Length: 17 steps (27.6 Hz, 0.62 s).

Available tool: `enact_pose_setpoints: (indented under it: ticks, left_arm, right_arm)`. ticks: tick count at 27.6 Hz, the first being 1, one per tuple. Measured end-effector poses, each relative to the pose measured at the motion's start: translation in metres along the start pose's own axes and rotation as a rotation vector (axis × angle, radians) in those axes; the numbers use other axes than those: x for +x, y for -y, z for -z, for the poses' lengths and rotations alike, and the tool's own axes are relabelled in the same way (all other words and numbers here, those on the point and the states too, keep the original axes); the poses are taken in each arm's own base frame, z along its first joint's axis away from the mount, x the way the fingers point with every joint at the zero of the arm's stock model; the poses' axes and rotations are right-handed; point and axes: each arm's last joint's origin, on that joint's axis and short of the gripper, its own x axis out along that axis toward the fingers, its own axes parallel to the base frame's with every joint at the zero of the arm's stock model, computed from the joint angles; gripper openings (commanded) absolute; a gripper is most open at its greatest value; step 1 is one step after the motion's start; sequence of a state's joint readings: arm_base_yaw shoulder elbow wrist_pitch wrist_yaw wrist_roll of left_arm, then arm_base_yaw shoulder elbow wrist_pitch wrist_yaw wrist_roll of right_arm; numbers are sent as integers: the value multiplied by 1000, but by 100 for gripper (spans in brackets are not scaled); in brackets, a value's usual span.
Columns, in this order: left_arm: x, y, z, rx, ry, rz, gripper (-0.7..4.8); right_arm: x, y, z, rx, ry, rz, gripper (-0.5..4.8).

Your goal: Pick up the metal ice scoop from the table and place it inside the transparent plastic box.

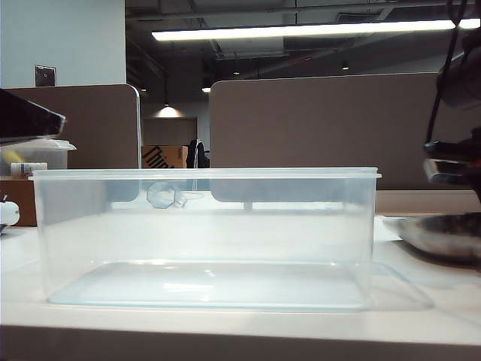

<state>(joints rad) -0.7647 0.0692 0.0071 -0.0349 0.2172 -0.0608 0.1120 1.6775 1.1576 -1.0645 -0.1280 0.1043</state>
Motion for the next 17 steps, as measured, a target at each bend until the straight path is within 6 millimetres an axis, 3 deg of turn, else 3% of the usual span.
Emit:
enact_pose_setpoints:
  ticks: [6, 9, 14, 17]
  left_arm:
    - [0, 0, 0, 0, 0, 0, 21]
    - [0, -2, 0, -2, 2, -11, 21]
    - [-5, -17, -1, -18, 14, -144, 21]
    - [-8, -25, -2, -24, 23, -226, 21]
  right_arm:
    - [-1, -4, 1, -41, 8, 22, -6]
    - [-11, -5, 6, -52, 47, 42, -6]
    - [-59, -13, 22, -119, 329, 16, -6]
    - [-92, -25, 37, -280, 523, -39, -6]
